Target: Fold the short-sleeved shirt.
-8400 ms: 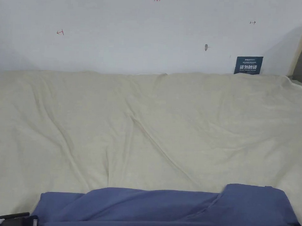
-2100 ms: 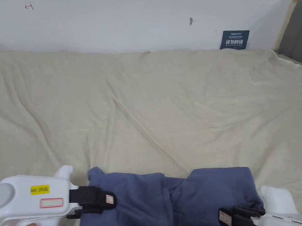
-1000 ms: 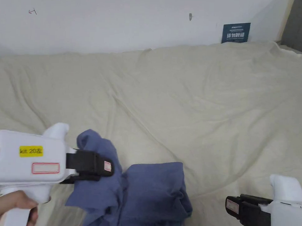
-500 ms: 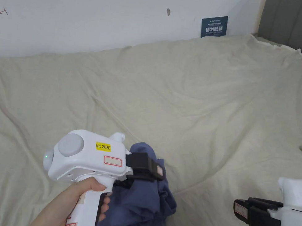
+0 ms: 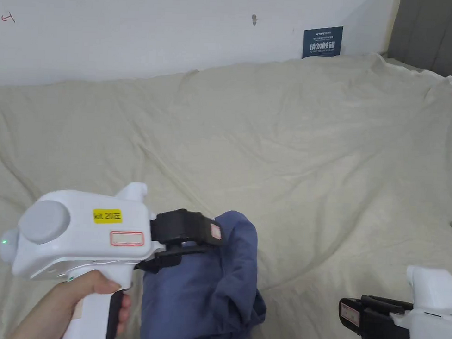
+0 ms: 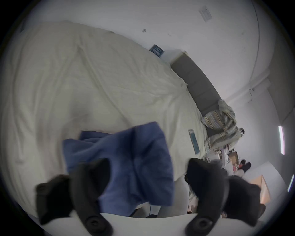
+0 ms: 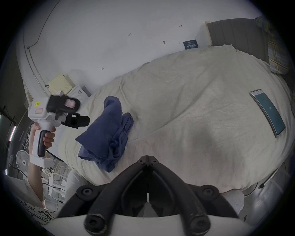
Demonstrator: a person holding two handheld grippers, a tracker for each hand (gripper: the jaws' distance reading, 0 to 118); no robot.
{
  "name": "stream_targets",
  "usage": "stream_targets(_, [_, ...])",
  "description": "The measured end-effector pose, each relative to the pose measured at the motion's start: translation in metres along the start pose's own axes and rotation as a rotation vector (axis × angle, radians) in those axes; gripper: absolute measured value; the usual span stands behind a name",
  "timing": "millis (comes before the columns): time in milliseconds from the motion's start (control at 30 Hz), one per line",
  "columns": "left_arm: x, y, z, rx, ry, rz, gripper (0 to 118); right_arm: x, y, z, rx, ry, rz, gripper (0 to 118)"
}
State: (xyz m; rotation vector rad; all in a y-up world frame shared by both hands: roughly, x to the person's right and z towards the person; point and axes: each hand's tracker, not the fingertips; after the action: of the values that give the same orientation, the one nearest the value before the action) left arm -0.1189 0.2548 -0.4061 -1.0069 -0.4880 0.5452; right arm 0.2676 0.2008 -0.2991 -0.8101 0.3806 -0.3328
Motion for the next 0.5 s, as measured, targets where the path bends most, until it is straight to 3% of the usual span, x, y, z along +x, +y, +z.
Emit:
stream_targets(33, [-0.005,-0.001,0.001,0.012,0.030,0.003,50,0.000,0.000,0.000,0.001,0.001,0.001,0])
stream_targets(67, [-0.008,-0.003,0.001,0.012,0.072,0.003,35,0.000,0.001,0.000,0.002,-0.002,0.001,0])
stream_targets(133, [-0.009,-0.009,-0.004,0.003,0.160,-0.040,16,0.000,0.001,0.001,0.002,-0.014,0.006,0])
stream_targets(300, [-0.006,-0.016,-0.029,-0.052,0.030,-0.023,5,0.005,-0.001,0.005,0.010,-0.021,-0.011,0])
stream_targets(400, [0.009,-0.020,-0.056,-0.091,0.125,-0.159,5,0.009,-0.003,0.009,0.011,-0.030,-0.013,0])
stream_targets(500, [0.009,-0.019,-0.080,-0.133,0.091,-0.123,5,0.014,-0.005,0.013,0.015,-0.037,-0.019,0])
